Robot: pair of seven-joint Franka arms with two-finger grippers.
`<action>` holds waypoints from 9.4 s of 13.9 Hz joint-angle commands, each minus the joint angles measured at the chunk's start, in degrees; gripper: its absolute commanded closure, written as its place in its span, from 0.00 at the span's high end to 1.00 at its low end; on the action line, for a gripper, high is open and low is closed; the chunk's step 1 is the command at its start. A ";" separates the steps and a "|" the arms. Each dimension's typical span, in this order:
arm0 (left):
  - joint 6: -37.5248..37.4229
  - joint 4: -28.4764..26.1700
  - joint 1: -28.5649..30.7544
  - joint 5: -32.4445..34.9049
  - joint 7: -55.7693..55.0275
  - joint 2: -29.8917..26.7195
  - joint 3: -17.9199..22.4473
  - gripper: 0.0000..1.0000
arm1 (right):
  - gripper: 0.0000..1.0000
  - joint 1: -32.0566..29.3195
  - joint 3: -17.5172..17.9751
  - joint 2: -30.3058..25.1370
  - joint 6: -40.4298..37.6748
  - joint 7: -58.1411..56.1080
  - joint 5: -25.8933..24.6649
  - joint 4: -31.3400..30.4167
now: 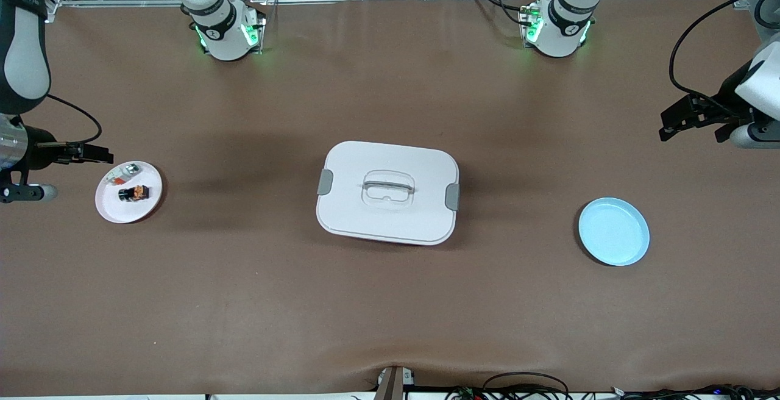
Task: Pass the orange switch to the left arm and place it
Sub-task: 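Lower the right gripper over the white plate onto the orange switch, then close the right gripper on the orange switch, then carry the switch over the box with the right gripper while the left gripper approaches, then grasp the orange switch with the left gripper beside the right gripper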
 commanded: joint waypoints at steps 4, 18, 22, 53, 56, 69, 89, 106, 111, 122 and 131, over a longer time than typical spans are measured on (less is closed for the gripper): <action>-0.99 1.45 0.02 -0.84 1.57 0.39 0.03 1.00 | 1.00 -5.14 0.48 -3.68 23.72 -10.91 -1.16 -19.16; -0.99 2.07 -0.15 -0.93 1.48 0.47 0.03 1.00 | 1.00 -9.10 0.57 5.19 49.95 -13.04 -6.96 -28.06; -0.99 2.07 -0.06 -0.93 1.57 0.47 0.03 1.00 | 1.00 -8.92 0.57 7.22 50.58 -13.21 -6.96 -28.06; -0.99 2.51 -0.06 -1.02 1.48 0.47 0.03 1.00 | 1.00 -10.77 0.48 15.13 56.73 -14.62 -7.05 -26.66; -0.99 2.51 -0.06 -1.02 1.48 0.47 0.03 1.00 | 1.00 -10.59 0.48 15.04 56.11 -14.62 -6.96 -26.66; -0.99 2.60 -0.06 -1.02 1.48 0.47 0.03 1.00 | 0.00 -10.95 1.18 12.50 36.73 -13.49 -4.86 -17.89; 4.45 7.78 -0.94 -35.80 0.34 6.53 -6.30 1.00 | 0.00 13.20 1.44 8.10 8.21 42.73 26.16 0.66; 42.75 7.61 -24.31 -50.67 -10.03 20.51 -7.35 1.00 | 0.00 32.29 1.44 10.56 18.39 92.94 38.65 17.11; 51.74 7.69 -27.57 -50.77 -10.03 23.06 -7.35 1.00 | 0.00 35.37 1.44 14.94 20.43 100.15 38.57 24.74; 60.35 9.19 -30.47 -49.80 -6.34 27.80 -7.18 1.00 | 0.00 37.48 1.36 19.00 23.68 104.64 38.48 30.21; 63.08 9.45 -31.09 -49.71 -2.83 28.60 -7.18 0.94 | 0.00 38.62 1.36 18.91 23.42 104.91 38.39 30.47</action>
